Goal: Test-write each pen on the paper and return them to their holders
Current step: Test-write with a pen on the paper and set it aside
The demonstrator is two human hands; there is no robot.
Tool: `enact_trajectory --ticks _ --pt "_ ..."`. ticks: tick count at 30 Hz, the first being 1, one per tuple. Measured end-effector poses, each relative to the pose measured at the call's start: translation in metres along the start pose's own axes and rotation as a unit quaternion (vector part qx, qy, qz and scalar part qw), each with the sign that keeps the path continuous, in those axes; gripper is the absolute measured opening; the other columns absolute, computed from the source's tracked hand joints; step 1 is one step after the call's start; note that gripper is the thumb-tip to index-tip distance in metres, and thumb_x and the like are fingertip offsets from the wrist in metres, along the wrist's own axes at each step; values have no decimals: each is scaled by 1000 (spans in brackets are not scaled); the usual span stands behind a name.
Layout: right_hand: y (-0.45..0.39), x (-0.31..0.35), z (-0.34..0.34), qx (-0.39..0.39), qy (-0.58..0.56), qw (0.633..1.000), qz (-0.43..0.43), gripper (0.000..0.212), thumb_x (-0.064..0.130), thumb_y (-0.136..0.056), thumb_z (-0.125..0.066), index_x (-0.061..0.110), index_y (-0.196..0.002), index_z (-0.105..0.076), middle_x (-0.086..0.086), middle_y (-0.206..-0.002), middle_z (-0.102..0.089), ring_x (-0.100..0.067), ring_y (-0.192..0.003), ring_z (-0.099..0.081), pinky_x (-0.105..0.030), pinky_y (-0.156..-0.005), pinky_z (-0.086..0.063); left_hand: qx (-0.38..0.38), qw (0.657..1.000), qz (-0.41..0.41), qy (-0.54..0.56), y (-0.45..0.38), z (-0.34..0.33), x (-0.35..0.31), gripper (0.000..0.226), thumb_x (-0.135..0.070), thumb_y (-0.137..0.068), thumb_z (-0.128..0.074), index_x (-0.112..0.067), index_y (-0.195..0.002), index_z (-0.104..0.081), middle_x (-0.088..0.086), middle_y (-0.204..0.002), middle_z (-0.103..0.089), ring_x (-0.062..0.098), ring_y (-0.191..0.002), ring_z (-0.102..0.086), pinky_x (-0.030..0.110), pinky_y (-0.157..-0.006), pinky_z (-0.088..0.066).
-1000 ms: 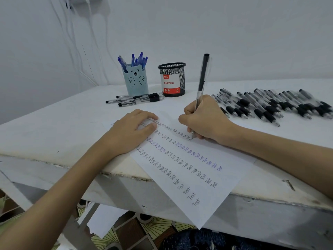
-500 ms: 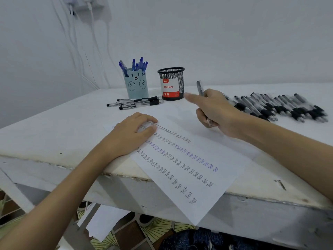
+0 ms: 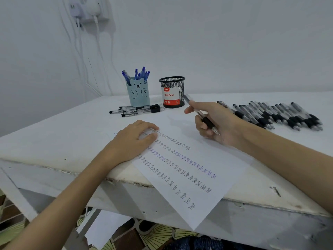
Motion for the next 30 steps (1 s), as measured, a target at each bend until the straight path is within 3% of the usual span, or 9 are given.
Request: enact_trajectory --ticks 7,10,13,17,21,23,25,30 --pt "-8 0 14 -89 -42 995 16 22 26 -84 -56 7 -76 -63 1 -36 -31 -13 -30 -20 -17 -35 -17 1 1000 -3 -1 0 0 -1 44 -53 -82 -39 -35 -119 -56 -12 -127 -51 6 -119 -44 36 -106 -33" --pt "-9 -1 18 -94 -67 993 8 17 23 -83 -60 6 -79 -62 3 -34 -32 -11 -28 -24 -16 -33 -20 -7 1000 -8 -5 -1 0 1 27 -40 -95 -47 -33 -120 -56 -11 -127 -50 7 -119 -44 34 -105 -32" --pt "-10 0 19 -96 -74 993 11 16 18 -84 -59 4 -78 -59 2 -35 -36 -12 -30 -23 -19 -36 -18 -9 1000 -10 -8 -1 0 1 28 -36 -95 -47 -32 -121 -56 -12 -127 -50 6 -119 -43 31 -104 -31" --pt "-15 20 40 -207 92 970 89 20 17 -86 -65 -2 -80 -67 -3 -49 -42 -15 -40 -34 -16 -37 -25 -9 1000 -9 -10 -1 1 -1 27 -35 -96 -47 -31 -121 -56 -11 -127 -50 8 -120 -44 35 -106 -32" --pt "-18 33 72 -284 309 896 146 36 24 -91 -60 -11 -80 -64 -10 -59 -45 -21 -52 -40 -23 -48 -32 -12 1000 -14 -8 0 1 0 26 -35 -95 -48 -32 -120 -56 -11 -126 -51 8 -119 -45 33 -104 -32" --pt "-21 31 83 -286 413 854 135 32 28 -91 -60 -2 -81 -65 -9 -60 -52 -21 -57 -48 -24 -53 -38 -15 1000 -14 -4 -1 1 1 25 -35 -95 -48 -33 -119 -57 -11 -126 -52 8 -118 -45 31 -103 -33" --pt "-26 24 89 -283 480 822 115 31 33 -87 -64 2 -89 -66 -10 -75 -62 -25 -72 -57 -26 -62 -43 -16 1000 -17 -1 -1 1 2 25 -35 -95 -48 -32 -119 -57 -12 -126 -53 7 -116 -46 28 -100 -32" --pt "-30 12 94 -278 551 780 105 35 34 -82 -68 1 -91 -62 -13 -83 -66 -30 -79 -62 -30 -63 -46 -12 1000 -18 3 0 0 -2 28 -36 -95 -48 -32 -120 -56 -12 -126 -52 6 -115 -45 26 -97 -32"
Point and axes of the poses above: each hand's wrist, its own y-axis away from the middle knuckle, its own z-axis out of the back of the hand, x = y × z, the point moved 4 cm from there along -y, towards the middle knuckle
